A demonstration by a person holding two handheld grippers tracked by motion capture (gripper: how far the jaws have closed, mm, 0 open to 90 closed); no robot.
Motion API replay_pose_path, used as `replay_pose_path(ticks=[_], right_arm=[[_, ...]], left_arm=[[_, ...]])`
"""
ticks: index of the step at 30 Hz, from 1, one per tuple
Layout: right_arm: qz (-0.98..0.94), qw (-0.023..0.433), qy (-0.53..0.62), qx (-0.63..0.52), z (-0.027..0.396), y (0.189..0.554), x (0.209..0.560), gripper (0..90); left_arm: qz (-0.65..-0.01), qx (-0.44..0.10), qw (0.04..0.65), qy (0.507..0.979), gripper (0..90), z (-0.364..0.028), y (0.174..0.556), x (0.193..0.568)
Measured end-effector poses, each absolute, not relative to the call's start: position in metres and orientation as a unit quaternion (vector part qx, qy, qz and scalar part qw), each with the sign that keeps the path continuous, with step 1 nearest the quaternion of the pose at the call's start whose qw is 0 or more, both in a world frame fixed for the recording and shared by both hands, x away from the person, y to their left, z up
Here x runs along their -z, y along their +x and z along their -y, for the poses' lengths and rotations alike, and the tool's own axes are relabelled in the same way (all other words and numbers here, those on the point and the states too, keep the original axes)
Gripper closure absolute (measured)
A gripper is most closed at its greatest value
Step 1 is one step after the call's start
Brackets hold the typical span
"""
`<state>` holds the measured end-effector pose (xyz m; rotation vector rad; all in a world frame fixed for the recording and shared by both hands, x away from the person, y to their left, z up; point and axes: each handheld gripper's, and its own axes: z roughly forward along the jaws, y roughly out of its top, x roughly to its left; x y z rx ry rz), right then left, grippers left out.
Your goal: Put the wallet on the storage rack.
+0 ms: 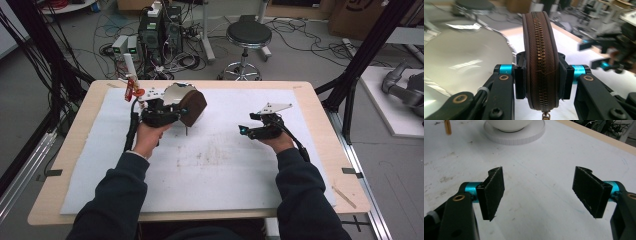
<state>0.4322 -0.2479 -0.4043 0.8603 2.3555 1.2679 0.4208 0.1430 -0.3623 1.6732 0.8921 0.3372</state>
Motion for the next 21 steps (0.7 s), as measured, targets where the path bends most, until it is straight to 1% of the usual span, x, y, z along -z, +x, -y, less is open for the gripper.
replay_pose_path(ticks=[3, 8, 12, 17, 21], right_arm=[[-0.827, 0.166, 0.303, -0.444, 0.254, 0.428, 0.402, 26.1], [-0.818, 0.172, 0.311, -0.453, 0.265, 0.425, 0.4, 26.1], [-0.815, 0.167, 0.32, -0.453, 0.268, 0.425, 0.401, 26.1], [-0.813, 0.165, 0.322, -0.456, 0.27, 0.426, 0.402, 26.1], [-0.811, 0.165, 0.326, -0.457, 0.272, 0.426, 0.402, 26.1]], left_arm=[[-0.372, -0.168, 0.576, 0.708, 66.1, -0.153, 0.421, 0.352], [-0.344, -0.196, 0.557, 0.73, 65.9, -0.167, 0.434, 0.341], [-0.331, -0.204, 0.554, 0.736, 65.8, -0.173, 0.448, 0.336], [-0.29, -0.209, 0.523, 0.774, 65.7, -0.171, 0.465, 0.333], [-0.266, -0.216, 0.509, 0.79, 65.7, -0.167, 0.474, 0.334]])
